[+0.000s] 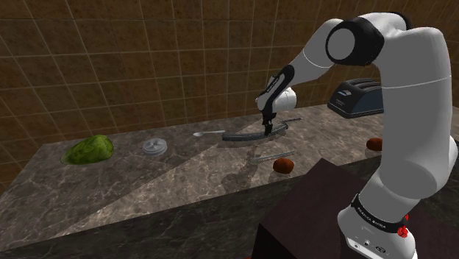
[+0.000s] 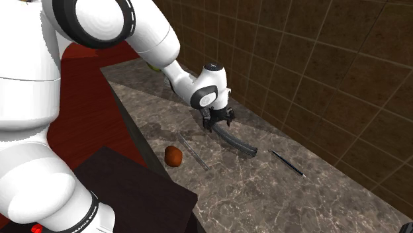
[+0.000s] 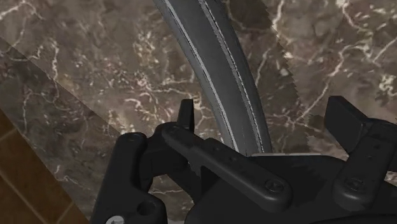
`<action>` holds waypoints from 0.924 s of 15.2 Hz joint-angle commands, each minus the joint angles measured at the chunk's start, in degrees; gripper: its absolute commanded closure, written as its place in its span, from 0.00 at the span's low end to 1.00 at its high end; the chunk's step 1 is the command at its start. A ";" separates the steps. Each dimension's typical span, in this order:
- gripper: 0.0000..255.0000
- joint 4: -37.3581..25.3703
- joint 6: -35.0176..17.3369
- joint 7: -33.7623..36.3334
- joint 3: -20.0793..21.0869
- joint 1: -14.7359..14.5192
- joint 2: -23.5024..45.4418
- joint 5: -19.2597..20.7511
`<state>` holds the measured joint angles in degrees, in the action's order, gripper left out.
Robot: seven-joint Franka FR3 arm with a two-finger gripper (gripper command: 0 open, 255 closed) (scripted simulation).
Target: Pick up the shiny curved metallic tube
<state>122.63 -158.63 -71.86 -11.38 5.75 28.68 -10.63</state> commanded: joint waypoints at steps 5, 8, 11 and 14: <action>0.00 -6.53 -1.95 -4.14 3.32 2.81 7.66 -1.19; 0.00 -7.27 -3.37 -4.45 3.92 3.29 9.79 -1.58; 0.00 -7.70 -4.10 -4.60 4.23 3.54 10.92 -1.76; 1.00 -7.63 -4.07 -4.55 4.20 3.48 10.83 -1.75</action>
<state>115.07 -162.54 -76.41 -7.18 9.21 39.30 -12.37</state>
